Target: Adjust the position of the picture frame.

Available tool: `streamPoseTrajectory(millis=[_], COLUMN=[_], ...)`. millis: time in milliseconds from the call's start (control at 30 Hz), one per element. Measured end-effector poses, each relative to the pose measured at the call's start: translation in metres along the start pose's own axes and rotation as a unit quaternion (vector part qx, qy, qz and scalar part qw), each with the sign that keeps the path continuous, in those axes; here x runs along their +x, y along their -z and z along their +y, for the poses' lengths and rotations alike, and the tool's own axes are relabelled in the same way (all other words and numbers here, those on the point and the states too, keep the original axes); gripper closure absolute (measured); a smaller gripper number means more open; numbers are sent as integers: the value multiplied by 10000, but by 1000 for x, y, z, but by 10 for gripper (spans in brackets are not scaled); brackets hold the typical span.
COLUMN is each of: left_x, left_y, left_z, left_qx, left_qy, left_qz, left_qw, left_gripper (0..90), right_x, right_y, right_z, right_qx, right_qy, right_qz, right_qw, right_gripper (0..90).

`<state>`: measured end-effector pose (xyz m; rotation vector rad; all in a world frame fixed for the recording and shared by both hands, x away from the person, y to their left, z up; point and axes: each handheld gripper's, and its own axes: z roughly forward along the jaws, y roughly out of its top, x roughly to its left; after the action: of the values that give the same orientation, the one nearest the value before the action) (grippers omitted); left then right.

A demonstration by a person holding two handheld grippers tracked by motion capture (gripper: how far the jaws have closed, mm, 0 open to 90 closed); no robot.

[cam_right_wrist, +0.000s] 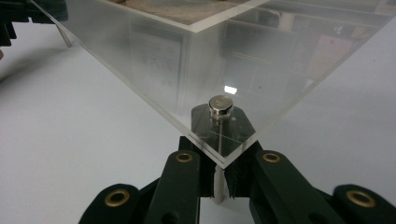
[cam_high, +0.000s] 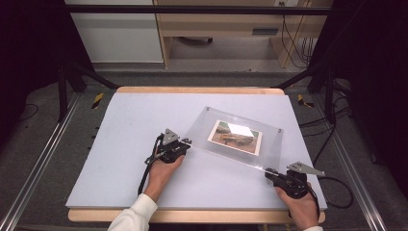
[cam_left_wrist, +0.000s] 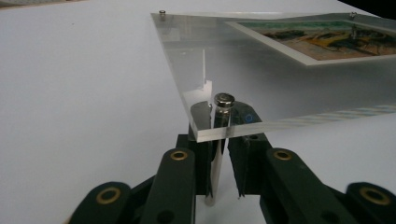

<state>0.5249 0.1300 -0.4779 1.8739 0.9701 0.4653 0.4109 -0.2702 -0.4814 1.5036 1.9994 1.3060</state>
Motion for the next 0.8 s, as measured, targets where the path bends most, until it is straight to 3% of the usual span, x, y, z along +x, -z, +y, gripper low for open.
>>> streamPoseTrajectory(millis=[100, 667, 800], left_x=[1, 0, 0], left_y=[0, 4, 5], left_z=[1, 8, 11], left_qx=[26, 75, 80], left_qy=[60, 186, 145], left_qz=[16, -43, -60], left_qw=[10000, 9998, 9998], left_gripper=[834, 838, 840], right_x=[0, -1, 0], right_y=[0, 2, 3], right_z=[0, 2, 4], right_qx=[-1, -177, -262], right_qy=[7, -5, 42], right_qz=[-6, -96, -77], right_qw=[10000, 9998, 9996], right_gripper=[842, 799, 832])
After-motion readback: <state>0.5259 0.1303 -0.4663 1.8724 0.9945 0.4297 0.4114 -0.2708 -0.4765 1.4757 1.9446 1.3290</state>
